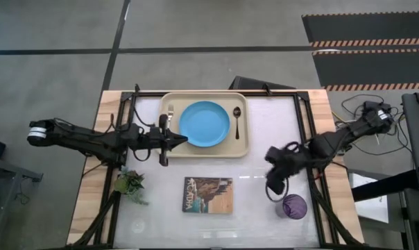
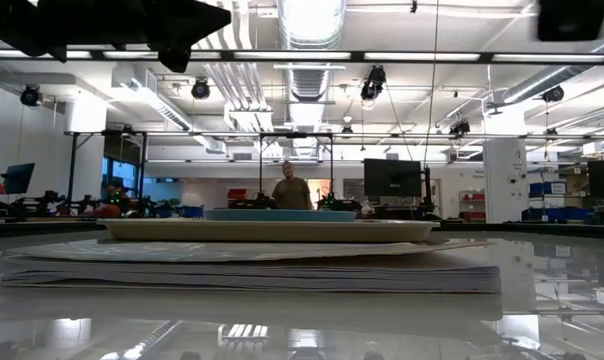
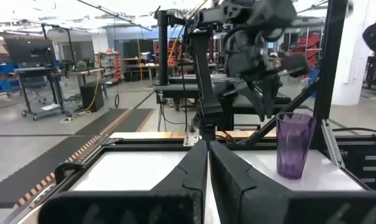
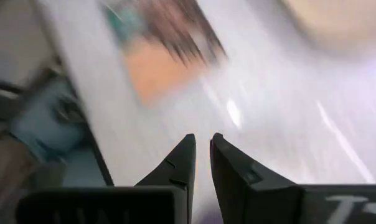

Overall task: Pick and place plate/cup/fork/spoon on tray
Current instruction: Put the violet cup on the light brown tray to the top right of the blue plate

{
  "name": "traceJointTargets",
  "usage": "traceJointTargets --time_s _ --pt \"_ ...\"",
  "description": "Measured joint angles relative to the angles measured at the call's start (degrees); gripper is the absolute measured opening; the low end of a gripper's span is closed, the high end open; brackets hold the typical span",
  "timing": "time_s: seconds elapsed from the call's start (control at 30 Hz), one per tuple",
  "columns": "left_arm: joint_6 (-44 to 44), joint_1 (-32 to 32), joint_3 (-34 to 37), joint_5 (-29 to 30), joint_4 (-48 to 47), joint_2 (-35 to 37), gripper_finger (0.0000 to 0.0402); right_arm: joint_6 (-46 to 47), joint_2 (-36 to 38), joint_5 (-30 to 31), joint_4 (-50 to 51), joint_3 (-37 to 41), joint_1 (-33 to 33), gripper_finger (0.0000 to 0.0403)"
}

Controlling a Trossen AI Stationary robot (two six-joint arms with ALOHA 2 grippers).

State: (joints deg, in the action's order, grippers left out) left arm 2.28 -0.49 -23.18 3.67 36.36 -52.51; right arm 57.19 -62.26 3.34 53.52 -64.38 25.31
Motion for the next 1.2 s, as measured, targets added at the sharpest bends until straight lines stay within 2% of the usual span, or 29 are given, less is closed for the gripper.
traceJointTargets --time_s 0.1,0.2,0.53,0.7,0.9,1.03,1.2 --pt "-0.06 0.00 0.00 0.04 0.02 -0.09 0.0000 12.41 -2.89 -2.82 12.91 -4.37 3.89 0.0038" --pt "-0.31 0.00 0.00 0.04 -0.12 -0.38 0.0000 20.11 -5.12 -3.89 18.32 -7.65 7.73 0.0038" --pt "-0.36 -0.02 0.00 0.06 -0.01 -0.59 0.0000 29.81 -13.21 -3.37 18.13 -16.33 14.34 0.0038" --pt "0.12 0.00 0.00 0.08 0.02 -0.59 0.0000 33.78 -18.12 -8.15 18.44 -19.00 17.96 0.0038" --pt "0.27 0.00 0.00 0.10 -0.02 -0.52 0.0000 41.67 -21.03 -11.18 20.24 -21.48 20.67 0.0042" --pt "1.12 0.02 0.00 0.12 0.00 -0.59 0.0000 47.26 -21.39 -12.93 21.09 -21.79 21.91 0.0068" --pt "1.14 0.02 0.00 0.10 -0.04 -0.59 0.0000 51.24 -21.39 -12.80 21.28 -21.77 22.83 0.0129"
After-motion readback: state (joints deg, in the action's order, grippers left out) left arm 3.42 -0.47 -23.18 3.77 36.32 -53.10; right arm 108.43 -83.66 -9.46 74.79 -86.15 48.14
